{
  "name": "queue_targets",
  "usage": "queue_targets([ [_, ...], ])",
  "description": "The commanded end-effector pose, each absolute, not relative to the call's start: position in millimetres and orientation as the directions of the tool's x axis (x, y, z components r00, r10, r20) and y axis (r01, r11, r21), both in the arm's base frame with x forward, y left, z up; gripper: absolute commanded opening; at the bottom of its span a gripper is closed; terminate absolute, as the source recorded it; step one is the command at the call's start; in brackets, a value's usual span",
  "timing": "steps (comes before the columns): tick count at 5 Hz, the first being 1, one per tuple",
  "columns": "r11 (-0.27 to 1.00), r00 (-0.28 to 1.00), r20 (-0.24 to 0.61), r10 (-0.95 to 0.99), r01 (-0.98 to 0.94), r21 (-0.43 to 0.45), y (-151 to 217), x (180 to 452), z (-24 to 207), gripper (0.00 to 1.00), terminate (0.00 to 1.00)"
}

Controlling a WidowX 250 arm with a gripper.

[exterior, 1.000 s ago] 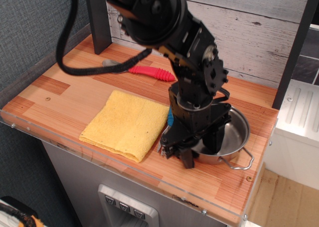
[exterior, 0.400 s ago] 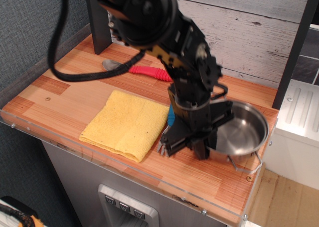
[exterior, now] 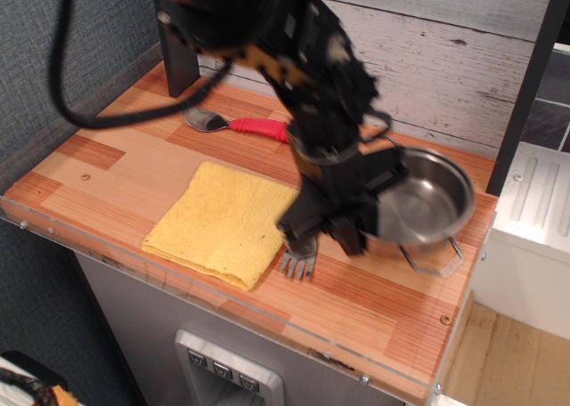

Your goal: Moved pot onto the yellow cloth

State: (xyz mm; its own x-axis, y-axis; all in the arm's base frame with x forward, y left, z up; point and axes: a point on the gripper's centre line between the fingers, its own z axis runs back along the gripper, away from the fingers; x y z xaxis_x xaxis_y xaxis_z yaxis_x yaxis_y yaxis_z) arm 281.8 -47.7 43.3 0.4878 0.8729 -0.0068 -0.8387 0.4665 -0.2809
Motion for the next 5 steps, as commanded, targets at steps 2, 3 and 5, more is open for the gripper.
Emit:
queue_targets([
  [2,0.291,0.292,0.041,0.955,-0.909,-0.299,25.8,264.1,89.4,0.00,0.00],
  [3,0.224,0.225,0.030,0.974,-0.927,-0.301,44.9,248.8,85.1,0.00,0.00],
  [5,0.179,0.182,0.013,0.983,-0.945,-0.275,60.6,233.1,65.9,0.00,0.00],
])
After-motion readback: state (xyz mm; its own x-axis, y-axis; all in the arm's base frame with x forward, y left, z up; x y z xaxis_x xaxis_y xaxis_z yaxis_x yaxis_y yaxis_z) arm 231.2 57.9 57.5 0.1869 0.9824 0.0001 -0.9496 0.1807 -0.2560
